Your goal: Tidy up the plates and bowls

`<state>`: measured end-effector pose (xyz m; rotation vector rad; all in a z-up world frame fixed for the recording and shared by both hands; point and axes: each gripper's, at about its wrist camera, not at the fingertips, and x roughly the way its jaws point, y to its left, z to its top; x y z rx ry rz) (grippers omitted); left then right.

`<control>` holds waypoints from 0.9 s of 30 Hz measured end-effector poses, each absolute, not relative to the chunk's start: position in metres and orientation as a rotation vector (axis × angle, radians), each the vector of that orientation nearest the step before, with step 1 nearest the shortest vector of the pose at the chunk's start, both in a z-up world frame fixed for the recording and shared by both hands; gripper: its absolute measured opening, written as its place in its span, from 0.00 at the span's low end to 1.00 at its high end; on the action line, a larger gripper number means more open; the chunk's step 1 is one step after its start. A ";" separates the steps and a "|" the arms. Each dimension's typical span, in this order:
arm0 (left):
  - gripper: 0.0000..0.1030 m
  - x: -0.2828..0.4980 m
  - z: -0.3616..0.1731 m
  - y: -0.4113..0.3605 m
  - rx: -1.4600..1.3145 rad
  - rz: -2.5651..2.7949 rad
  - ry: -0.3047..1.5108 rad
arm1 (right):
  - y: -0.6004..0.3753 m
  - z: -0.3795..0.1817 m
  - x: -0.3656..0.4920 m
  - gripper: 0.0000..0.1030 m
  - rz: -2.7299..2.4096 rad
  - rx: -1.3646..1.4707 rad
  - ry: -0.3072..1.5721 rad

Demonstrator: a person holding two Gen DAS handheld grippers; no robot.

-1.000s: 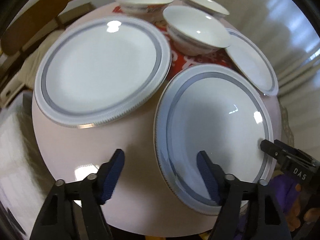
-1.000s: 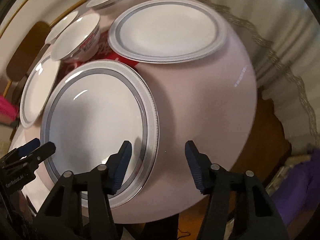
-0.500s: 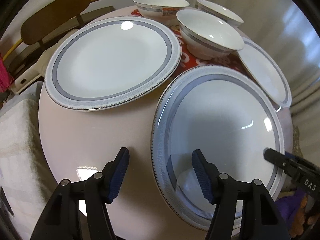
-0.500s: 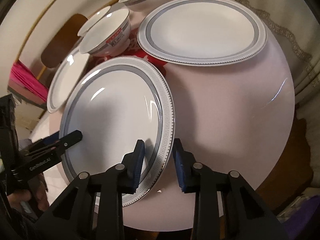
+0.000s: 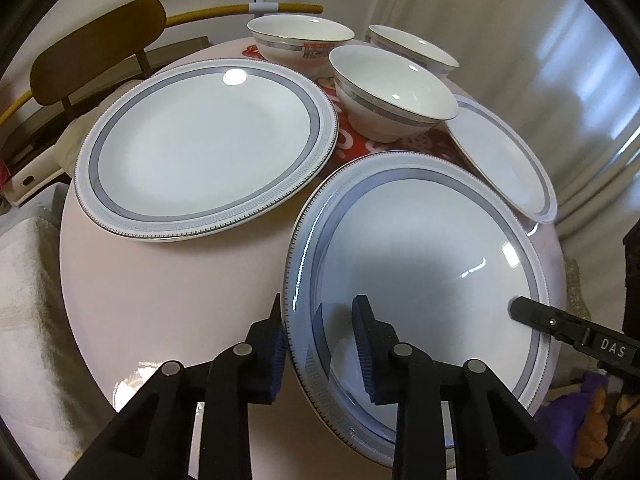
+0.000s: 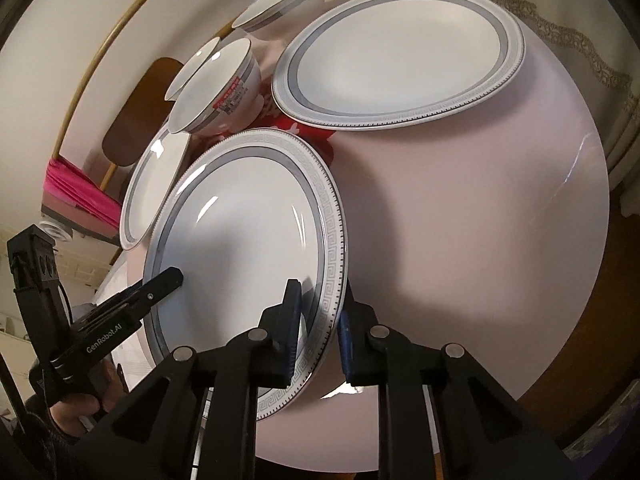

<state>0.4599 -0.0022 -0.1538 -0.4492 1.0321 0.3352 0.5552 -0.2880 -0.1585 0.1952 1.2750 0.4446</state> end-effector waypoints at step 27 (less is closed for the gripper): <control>0.22 0.379 -0.073 0.084 -0.446 0.279 0.893 | -0.196 -0.100 0.533 0.16 0.522 0.199 1.182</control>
